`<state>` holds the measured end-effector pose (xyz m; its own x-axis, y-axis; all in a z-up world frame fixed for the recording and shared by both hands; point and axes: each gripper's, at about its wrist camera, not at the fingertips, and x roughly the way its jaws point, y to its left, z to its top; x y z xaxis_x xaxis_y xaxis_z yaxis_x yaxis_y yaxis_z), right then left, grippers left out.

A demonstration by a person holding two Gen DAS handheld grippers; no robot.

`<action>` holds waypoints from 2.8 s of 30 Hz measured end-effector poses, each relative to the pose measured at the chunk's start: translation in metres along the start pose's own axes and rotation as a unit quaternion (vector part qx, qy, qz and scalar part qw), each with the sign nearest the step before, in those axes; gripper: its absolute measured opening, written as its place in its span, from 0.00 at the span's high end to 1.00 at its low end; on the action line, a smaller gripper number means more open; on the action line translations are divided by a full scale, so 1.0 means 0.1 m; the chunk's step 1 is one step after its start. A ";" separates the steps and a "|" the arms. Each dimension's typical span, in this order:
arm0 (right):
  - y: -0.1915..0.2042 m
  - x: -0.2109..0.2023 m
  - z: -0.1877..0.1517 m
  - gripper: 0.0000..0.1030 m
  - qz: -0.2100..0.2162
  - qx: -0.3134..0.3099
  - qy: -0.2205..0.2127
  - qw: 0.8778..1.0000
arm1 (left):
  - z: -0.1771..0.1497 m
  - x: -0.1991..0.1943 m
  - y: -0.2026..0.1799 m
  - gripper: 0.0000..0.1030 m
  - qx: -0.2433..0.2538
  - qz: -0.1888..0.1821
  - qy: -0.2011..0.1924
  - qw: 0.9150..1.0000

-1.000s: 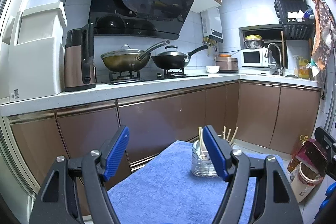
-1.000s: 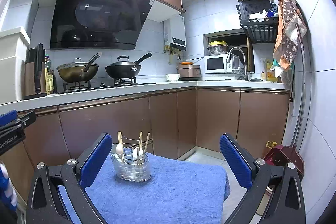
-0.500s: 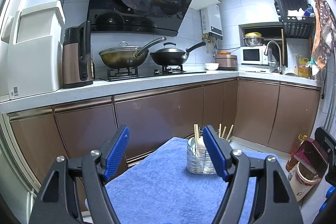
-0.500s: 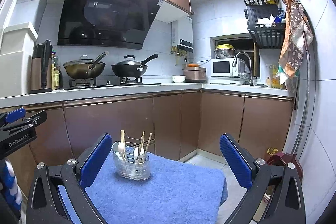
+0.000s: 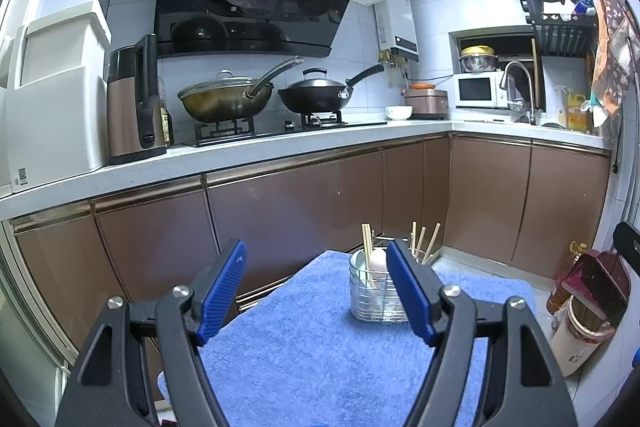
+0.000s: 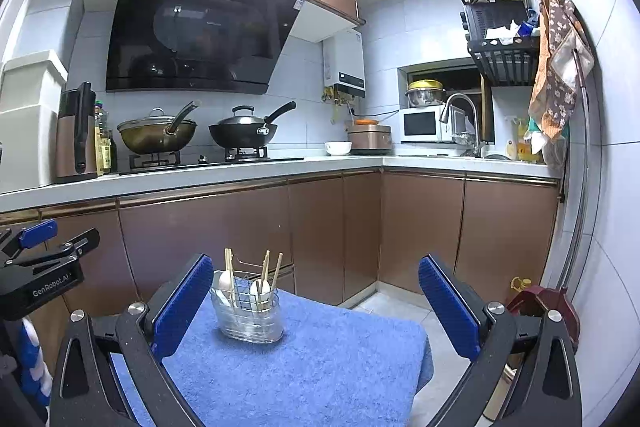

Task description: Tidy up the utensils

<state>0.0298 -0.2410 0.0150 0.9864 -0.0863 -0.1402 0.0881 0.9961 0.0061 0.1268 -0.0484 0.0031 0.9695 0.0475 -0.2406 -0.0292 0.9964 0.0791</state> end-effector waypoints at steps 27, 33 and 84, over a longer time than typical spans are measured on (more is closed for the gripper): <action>-0.22 0.15 -0.09 0.00 -0.014 0.004 0.010 1.000 | 0.08 0.08 -0.20 0.31 0.019 -0.004 -0.022 1.000; -0.19 0.08 -0.06 0.00 -0.018 0.005 0.003 1.000 | 0.14 0.00 -0.15 0.31 0.018 -0.007 -0.032 0.999; 0.15 -0.15 -0.04 0.00 -0.048 0.000 -0.008 0.999 | 0.02 -0.31 0.24 0.31 0.018 -0.025 -0.036 0.999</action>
<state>0.0160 -0.2248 0.0130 0.9755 -0.1813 -0.1245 0.1820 0.9833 -0.0058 0.0960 -0.0260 0.0145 0.9843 -0.0094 -0.1760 0.0282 0.9941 0.1044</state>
